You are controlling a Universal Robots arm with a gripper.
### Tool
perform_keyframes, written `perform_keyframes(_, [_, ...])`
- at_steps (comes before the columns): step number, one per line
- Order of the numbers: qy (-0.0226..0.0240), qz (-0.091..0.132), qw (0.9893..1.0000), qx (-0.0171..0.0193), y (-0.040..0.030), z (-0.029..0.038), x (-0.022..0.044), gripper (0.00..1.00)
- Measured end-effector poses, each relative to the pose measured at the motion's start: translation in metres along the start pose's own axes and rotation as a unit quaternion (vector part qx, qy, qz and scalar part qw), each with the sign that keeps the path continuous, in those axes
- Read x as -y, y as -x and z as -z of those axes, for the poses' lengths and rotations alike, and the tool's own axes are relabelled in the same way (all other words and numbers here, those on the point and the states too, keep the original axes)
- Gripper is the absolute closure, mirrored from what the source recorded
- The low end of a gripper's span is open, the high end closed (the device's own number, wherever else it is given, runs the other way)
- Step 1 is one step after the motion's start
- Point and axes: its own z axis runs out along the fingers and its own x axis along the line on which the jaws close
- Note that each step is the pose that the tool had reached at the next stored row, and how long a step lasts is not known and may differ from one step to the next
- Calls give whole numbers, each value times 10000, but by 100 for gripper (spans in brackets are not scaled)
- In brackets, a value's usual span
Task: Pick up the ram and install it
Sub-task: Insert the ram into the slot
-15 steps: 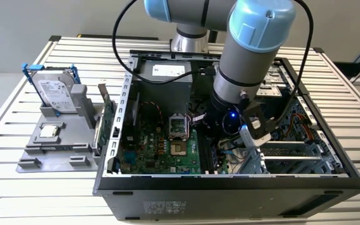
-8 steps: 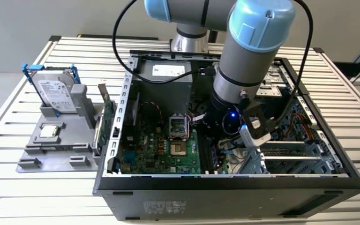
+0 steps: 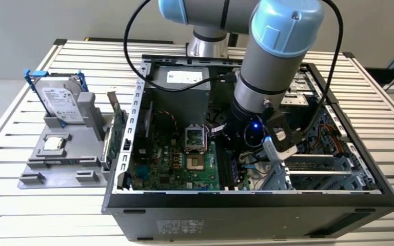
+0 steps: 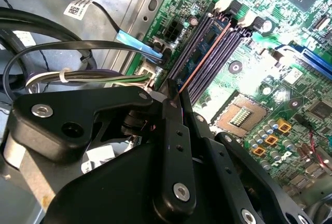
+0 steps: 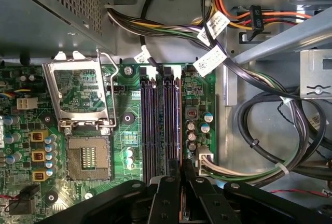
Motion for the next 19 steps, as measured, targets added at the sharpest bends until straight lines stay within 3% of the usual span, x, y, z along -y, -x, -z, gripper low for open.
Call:
perform_keyframes(15, [16, 2, 10000, 0, 3, -36, -1, 100])
perform_keyframes(16, [17, 2, 10000, 0, 3, -38, -2, 0])
perform_keyframes(19, [13, 2, 10000, 0, 3, -37, 0, 0])
